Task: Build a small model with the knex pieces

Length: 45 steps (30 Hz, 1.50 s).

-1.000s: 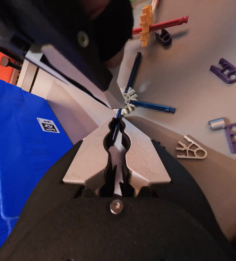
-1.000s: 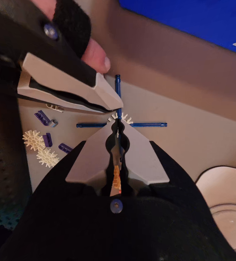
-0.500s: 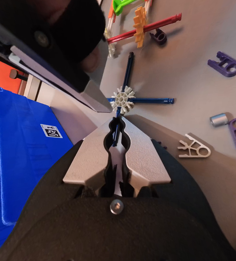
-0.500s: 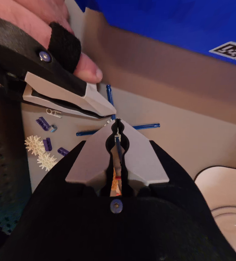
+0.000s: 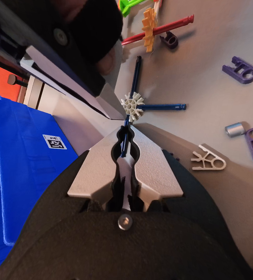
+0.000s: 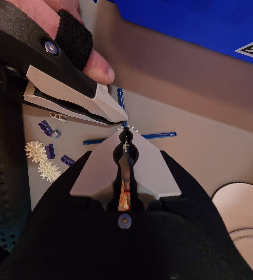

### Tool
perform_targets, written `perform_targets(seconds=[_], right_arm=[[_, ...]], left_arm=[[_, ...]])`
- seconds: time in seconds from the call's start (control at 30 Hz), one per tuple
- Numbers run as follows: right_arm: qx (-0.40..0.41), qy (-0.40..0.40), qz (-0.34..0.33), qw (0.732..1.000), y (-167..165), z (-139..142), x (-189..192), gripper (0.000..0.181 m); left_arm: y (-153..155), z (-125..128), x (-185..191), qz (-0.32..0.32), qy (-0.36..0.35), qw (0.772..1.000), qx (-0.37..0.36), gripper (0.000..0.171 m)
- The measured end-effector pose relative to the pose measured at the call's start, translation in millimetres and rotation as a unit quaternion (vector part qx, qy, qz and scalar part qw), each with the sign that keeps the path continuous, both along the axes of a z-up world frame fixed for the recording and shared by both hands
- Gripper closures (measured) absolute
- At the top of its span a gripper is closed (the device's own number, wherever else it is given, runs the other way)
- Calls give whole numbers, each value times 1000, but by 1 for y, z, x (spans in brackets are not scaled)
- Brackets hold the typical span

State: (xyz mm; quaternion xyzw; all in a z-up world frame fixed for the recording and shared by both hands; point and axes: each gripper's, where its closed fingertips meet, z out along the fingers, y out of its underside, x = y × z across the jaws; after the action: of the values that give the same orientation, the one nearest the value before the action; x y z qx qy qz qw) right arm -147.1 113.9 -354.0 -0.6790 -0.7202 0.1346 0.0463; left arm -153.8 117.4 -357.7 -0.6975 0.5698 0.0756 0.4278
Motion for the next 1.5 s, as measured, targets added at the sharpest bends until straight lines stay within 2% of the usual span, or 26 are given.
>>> perform_targets(seconds=[0.23, 0.4, 0.5, 0.6, 0.63, 0.7, 0.77, 0.83, 0.93, 1.17, 1.27, 1.5], right_arm=[[13, -23, -5, 1000, 1, -2, 1, 181], [0, 0, -22, 1000, 1, -3, -2, 181], [31, 2, -19, 999, 1, -2, -1, 181], [56, 26, -25, 998, -1, 17, 6, 181], [70, 42, -32, 996, -3, 30, 12, 181], [106, 59, -28, 992, -9, 55, 33, 176], [134, 74, -27, 988, -18, 77, 57, 176], [163, 81, -37, 983, -24, 91, 85, 176], [200, 116, -79, 970, -23, 105, 119, 176], [245, 187, -154, 939, -11, 94, 168, 178], [239, 207, -171, 933, -5, 90, 177, 179], [242, 224, -189, 925, 3, 91, 188, 181]], left_arm=[[0, 0, 0, -2, 1, 1000, -2, 169], [-3, -2, 3, -1, 3, 1000, -7, 170], [-2, -1, 3, 0, 7, 1000, -6, 170], [-3, 0, 3, 2, 6, 1000, -6, 169], [-3, 1, 1, 5, 3, 1000, -4, 170], [-3, 5, -5, 21, -10, 1000, -13, 160], [-2, 8, -10, 26, -14, 999, -15, 161], [-1, 8, -13, 29, -14, 999, -15, 162], [-3, 6, -14, 36, -20, 999, -28, 155], [-7, 2, -17, 57, -31, 996, -67, 156], [-10, 0, -20, 60, -21, 995, -74, 167], [-15, -1, -29, 94, -16, 992, -87, 168]])
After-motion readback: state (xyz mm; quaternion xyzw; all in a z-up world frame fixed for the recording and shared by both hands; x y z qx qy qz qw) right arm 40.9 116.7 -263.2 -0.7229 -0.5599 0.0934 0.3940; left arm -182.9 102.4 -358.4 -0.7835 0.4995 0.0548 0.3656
